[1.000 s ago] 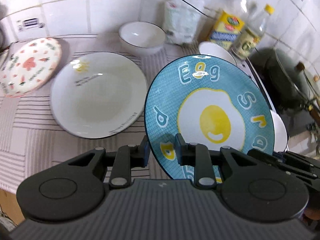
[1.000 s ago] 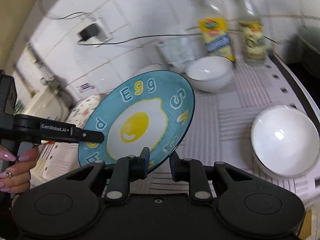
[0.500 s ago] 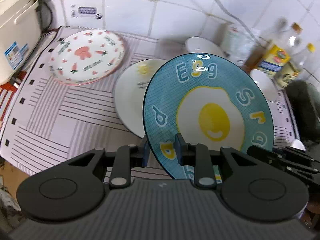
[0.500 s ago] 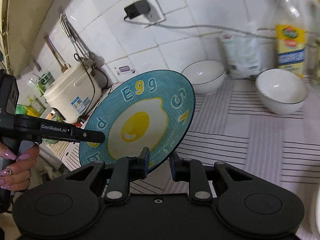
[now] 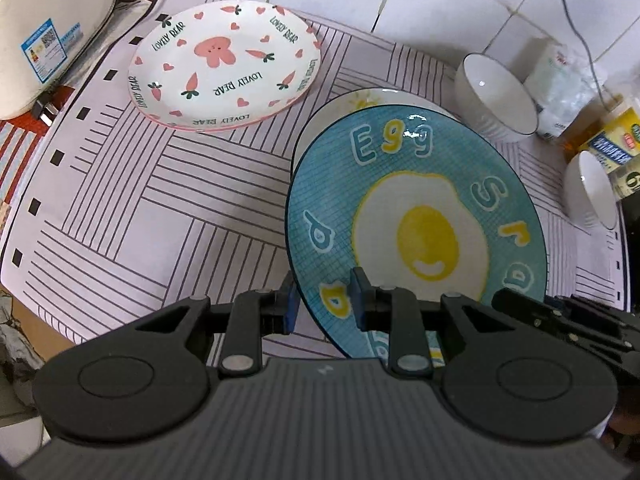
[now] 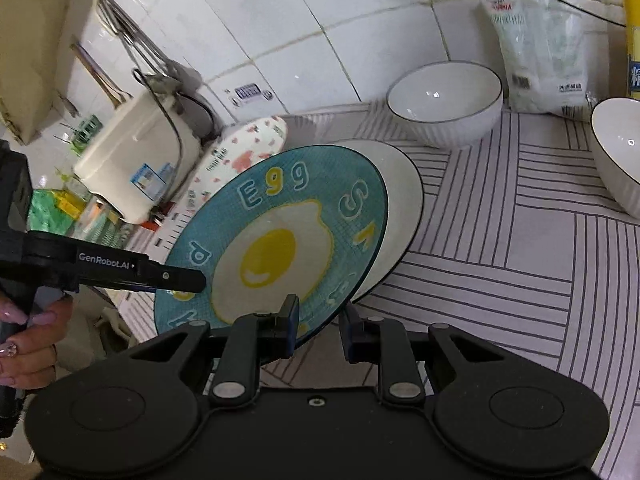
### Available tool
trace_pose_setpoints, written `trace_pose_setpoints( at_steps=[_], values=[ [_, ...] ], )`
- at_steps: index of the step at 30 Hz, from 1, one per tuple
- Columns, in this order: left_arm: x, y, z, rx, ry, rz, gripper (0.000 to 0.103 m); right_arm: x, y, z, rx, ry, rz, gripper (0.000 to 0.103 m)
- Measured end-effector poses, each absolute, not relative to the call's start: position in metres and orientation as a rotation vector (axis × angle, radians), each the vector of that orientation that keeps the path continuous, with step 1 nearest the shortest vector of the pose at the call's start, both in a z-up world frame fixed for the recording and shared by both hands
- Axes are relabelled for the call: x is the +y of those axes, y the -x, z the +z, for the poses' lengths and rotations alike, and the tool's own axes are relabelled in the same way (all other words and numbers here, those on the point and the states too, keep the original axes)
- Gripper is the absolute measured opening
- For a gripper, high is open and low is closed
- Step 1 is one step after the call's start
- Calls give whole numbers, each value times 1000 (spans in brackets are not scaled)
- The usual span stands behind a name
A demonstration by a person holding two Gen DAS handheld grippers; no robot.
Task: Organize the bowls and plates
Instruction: 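Lift the blue egg plate with both grippers and carry it over the sun plate, then lower the egg plate onto the sun plate and open both grippers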
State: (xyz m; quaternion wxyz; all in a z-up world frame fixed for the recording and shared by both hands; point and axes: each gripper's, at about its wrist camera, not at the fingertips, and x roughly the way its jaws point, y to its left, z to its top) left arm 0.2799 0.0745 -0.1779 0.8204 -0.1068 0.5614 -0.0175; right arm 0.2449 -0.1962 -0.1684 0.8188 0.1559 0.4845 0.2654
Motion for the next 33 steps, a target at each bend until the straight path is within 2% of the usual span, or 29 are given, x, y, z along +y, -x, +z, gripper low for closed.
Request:
trace_pose_setpoints(
  at_steps=[9, 21, 33],
  values=[
    [68, -302, -197, 1288, 210, -34, 27, -195, -272, -181, 1131, -331, 553, 26],
    [68, -314, -199, 1354, 242, -31, 30, -169, -281, -162, 1218, -169, 420, 28],
    [60, -309, -199, 1351, 210, -11, 26, -151, -266, -167, 1130, -74, 319, 36]
  ],
)
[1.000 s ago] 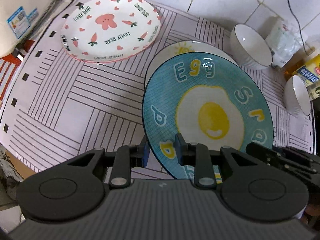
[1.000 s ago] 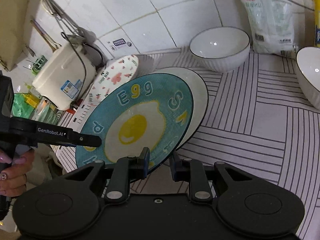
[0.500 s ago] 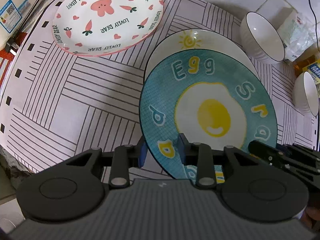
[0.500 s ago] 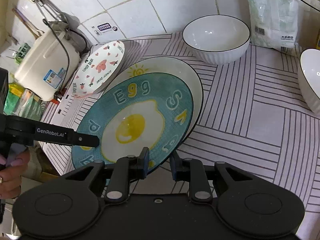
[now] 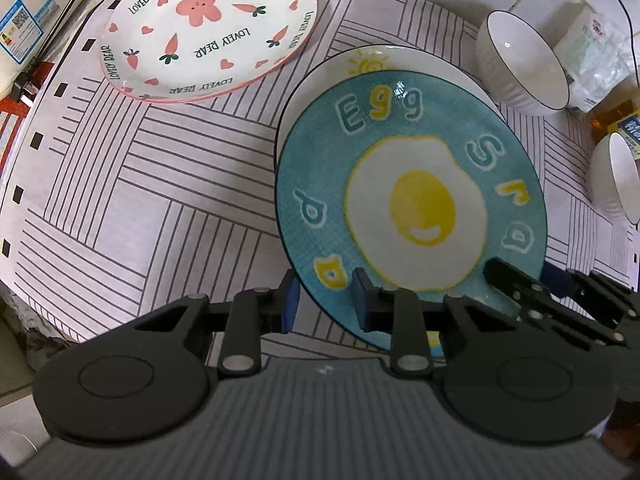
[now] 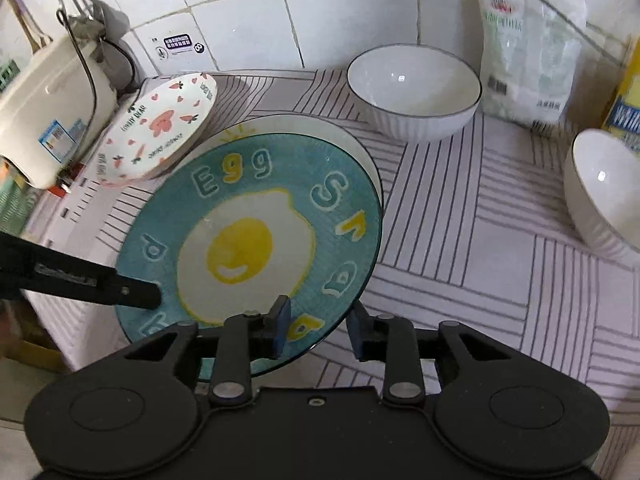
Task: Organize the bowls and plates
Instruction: 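Lower the egg plate onto the sun plate and open both grippers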
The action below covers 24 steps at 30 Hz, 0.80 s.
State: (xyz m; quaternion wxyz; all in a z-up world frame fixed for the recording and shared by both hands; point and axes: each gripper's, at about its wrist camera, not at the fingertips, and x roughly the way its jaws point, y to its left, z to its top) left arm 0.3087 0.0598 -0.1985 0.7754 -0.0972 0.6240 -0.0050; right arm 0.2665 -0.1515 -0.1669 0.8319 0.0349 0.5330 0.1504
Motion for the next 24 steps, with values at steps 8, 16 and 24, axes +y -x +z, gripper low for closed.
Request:
trace_pose_setpoints(
  at_steps=[8, 16, 24],
  values=[
    [53, -305, -193, 1319, 191, -49, 20, -149, -262, -170, 1050, -40, 296, 37],
    [62, -288, -166, 1272, 172, -129, 20, -158, -236, -131, 972, -75, 317, 37],
    [96, -261, -114, 1177, 60, -218, 21, -135, -197, -68, 856, -93, 400, 38]
  ],
)
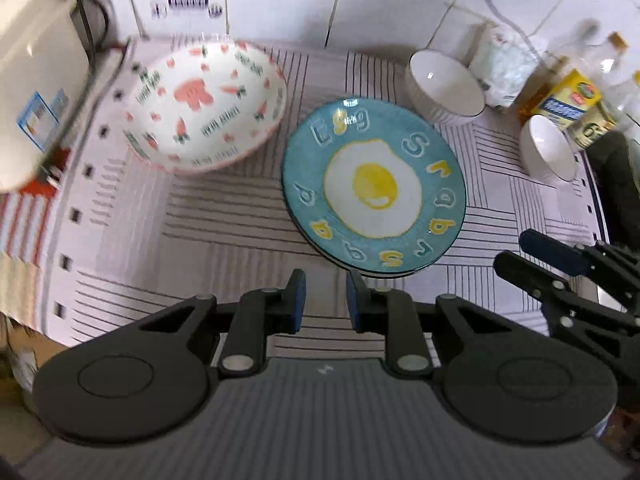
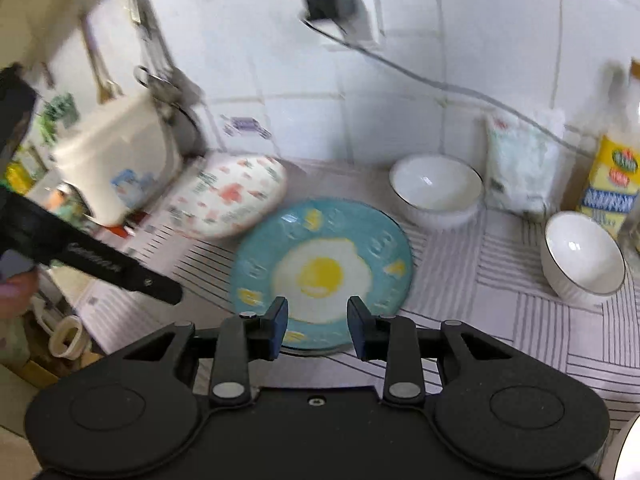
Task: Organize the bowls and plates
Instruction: 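Lower the egg plate onto the sun plate and open both grippers, then move both grippers to the pink bunny plate rim and close them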
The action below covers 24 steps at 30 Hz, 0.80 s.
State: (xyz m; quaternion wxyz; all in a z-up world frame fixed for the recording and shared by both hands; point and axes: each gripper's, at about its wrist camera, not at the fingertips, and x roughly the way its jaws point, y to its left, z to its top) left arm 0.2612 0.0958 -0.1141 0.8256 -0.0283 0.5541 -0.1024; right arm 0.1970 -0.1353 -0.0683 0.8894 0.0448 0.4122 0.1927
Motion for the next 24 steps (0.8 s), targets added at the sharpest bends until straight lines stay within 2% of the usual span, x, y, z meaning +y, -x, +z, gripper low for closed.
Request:
trace_pose_setpoints(
  at_steps=[3, 12, 19, 24],
  values=[
    [113, -254, -97, 1150, 27, -248, 21, -119, -187, -49, 814, -113, 419, 41],
    [160, -241, -66, 1065, -75, -332, 29, -53, -171, -11, 747, -83, 452, 49],
    [198, -245, -67, 1041, -117, -361, 35, -13, -171, 1, 702, -72, 438, 59],
    [226, -260, -73, 1032, -132, -391, 46, 11, -183, 1, 679, -90, 406, 68]
  ],
)
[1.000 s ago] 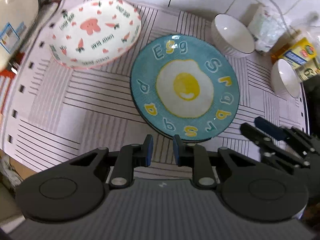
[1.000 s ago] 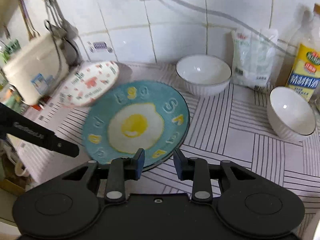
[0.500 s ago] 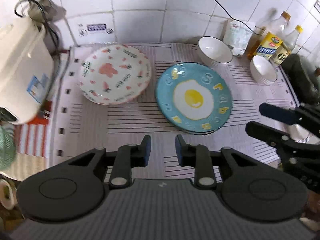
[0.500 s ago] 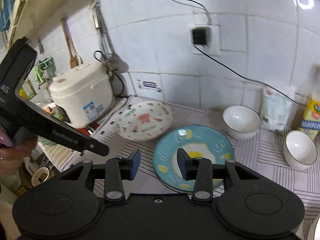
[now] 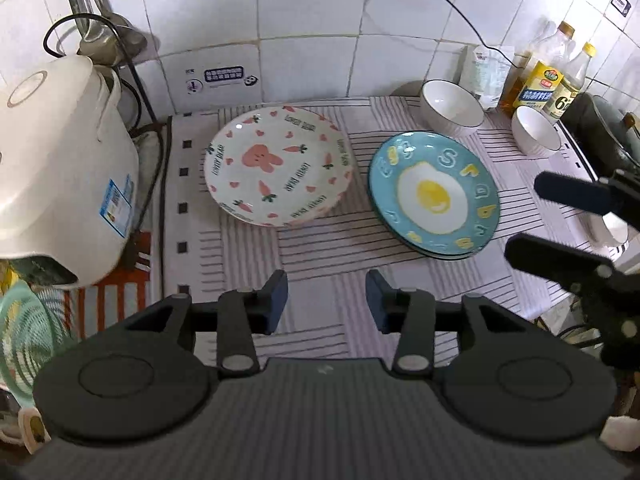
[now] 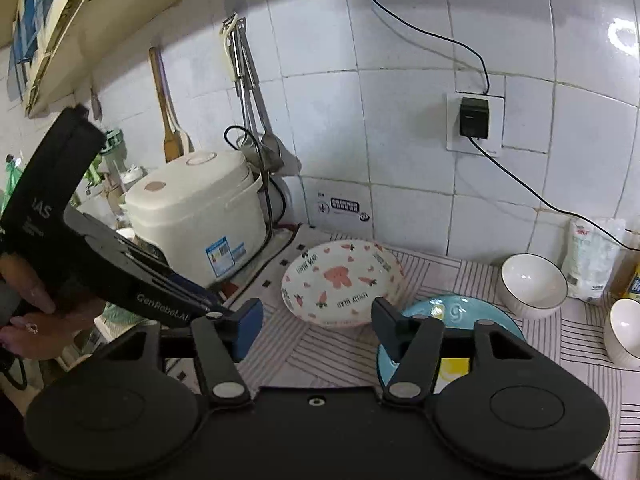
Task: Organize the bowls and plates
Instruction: 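Move both grippers to the pink bunny plate rim and close them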
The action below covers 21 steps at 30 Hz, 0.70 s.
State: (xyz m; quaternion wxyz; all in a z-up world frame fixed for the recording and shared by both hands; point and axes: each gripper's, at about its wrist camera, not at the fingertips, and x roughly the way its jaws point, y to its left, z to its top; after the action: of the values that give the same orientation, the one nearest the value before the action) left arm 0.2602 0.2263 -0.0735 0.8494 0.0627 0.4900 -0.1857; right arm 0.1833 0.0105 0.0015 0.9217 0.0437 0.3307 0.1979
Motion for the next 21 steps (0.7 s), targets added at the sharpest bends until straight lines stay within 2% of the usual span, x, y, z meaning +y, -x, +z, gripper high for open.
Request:
trace_pose_setpoints(
  at_steps=[2, 4, 7, 15, 21],
  values=[
    [237, -269, -75, 1018, -136, -401, 56, 19, -191, -1, 665, -104, 392, 74],
    [247, -279, -77, 1009, -135, -403, 61, 26, -201, -6, 658, -115, 377, 75],
    [263, -296, -85, 995, -126, -388, 70, 35, -219, -17, 653, -134, 344, 88],
    [280, -351, -131, 994, -24, -302, 70, 52, -276, -69, 703, -134, 312, 88],
    [274, -381, -179, 1016, 41, -302, 68, 47, -333, -127, 756, -114, 271, 83]
  ],
)
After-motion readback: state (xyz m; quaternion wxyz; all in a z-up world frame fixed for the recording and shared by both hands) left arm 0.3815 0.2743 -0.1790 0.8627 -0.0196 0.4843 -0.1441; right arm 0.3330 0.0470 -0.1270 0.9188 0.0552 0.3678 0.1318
